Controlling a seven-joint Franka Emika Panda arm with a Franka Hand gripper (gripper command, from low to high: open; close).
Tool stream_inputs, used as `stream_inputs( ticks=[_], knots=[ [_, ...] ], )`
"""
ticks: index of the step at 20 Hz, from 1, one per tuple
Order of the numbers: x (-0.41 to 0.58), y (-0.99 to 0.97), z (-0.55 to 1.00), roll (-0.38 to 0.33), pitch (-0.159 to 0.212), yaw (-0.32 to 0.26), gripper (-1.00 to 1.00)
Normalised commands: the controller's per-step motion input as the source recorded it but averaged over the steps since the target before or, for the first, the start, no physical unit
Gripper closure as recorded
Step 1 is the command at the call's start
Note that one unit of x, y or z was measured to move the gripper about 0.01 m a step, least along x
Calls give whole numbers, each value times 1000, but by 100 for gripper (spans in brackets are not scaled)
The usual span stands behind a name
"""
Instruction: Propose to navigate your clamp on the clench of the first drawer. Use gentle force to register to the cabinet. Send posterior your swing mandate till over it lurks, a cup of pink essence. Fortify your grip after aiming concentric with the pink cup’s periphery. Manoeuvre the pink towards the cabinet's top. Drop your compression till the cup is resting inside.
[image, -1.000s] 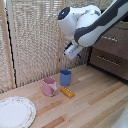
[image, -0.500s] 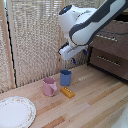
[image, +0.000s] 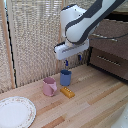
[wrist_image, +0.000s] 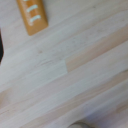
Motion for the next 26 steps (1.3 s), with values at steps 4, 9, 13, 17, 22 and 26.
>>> stream_inputs(
  ticks=[4,9,13,17,22,26],
  knots=[
    [424,557,154,299,41,-66,-100],
    [369,619,151,255,85,-45,-100],
    [391,470,41,147,86,-7,-100],
    [441,200,-31,73,74,8,-100],
    [317,-56,2,49,100,77,-100],
    [44,-159,1,69,145,93,-100]
  ],
)
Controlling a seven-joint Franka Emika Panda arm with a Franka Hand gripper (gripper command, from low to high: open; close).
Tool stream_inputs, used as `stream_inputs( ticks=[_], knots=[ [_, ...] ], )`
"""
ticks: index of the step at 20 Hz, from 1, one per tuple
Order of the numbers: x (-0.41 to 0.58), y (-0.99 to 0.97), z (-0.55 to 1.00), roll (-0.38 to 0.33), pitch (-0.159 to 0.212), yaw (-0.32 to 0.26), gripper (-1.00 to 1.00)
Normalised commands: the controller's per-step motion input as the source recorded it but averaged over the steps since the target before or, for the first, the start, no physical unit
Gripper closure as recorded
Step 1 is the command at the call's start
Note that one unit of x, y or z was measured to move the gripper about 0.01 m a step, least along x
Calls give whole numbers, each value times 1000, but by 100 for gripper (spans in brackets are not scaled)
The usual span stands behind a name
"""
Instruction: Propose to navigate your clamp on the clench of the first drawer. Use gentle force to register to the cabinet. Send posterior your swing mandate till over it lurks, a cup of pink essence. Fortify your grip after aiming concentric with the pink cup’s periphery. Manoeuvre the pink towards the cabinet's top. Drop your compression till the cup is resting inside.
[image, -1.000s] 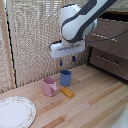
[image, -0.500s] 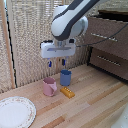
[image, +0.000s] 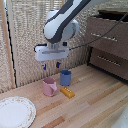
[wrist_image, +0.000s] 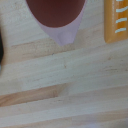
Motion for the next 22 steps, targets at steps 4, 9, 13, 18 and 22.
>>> stream_inputs(
  ticks=[4,9,13,18,22],
  knots=[
    [-29,-237,0,42,124,88,-100],
    [77,-369,-50,-1,59,82,-100],
    [323,-374,-114,-26,2,100,-100],
    [349,-94,-212,-61,-2,92,-100],
    [226,114,-311,-90,-27,58,-100]
  ],
)
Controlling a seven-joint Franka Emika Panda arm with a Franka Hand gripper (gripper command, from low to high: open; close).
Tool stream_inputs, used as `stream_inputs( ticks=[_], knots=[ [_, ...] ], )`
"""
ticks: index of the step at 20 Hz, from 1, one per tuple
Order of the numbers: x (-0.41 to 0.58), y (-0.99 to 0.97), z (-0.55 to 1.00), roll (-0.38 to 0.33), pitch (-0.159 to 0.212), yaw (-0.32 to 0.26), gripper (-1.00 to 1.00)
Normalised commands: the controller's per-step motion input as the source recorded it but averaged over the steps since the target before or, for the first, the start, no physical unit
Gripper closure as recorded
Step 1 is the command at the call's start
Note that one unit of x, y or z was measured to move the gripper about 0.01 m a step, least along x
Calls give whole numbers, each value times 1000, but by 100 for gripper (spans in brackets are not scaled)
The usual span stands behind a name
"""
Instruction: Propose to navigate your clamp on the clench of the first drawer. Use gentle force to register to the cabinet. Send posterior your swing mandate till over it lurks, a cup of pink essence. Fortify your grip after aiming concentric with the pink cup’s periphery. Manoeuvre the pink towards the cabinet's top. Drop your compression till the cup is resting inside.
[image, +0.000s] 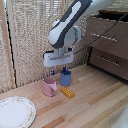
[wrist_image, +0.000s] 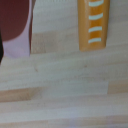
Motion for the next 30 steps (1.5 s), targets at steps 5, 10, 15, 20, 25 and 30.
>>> stream_inputs(
  ticks=[5,10,15,20,25,30],
  knots=[
    [-66,293,-241,-66,-29,1,-100],
    [-146,177,-90,-1,-20,8,100],
    [-19,-37,-114,39,35,4,100],
    [8,2,-159,-4,26,121,100],
    [114,-41,-193,0,-120,108,100],
    [1,14,-16,-5,-30,43,100]
  ],
)
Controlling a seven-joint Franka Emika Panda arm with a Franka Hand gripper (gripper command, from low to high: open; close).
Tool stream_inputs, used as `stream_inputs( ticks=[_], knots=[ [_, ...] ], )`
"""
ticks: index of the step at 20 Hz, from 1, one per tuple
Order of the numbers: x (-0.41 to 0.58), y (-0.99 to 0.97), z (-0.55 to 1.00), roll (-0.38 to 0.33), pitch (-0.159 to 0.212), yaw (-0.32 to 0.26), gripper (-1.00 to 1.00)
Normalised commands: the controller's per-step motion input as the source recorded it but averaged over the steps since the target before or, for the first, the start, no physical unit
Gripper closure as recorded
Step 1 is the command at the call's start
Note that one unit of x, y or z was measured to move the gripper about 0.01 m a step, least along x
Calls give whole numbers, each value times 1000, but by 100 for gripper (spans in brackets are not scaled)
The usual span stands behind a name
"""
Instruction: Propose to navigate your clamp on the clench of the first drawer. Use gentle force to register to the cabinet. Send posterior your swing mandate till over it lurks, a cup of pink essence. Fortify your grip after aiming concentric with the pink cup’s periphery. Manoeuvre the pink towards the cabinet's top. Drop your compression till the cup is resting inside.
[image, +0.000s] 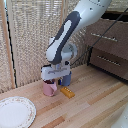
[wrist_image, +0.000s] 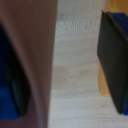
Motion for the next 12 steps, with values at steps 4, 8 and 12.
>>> stream_inputs(
  ticks=[4,8,12],
  knots=[
    [0,4,-1,-3,-22,-5,100],
    [-11,-11,187,-14,-160,-96,100],
    [-6,-88,741,0,-126,-175,100]
  ],
)
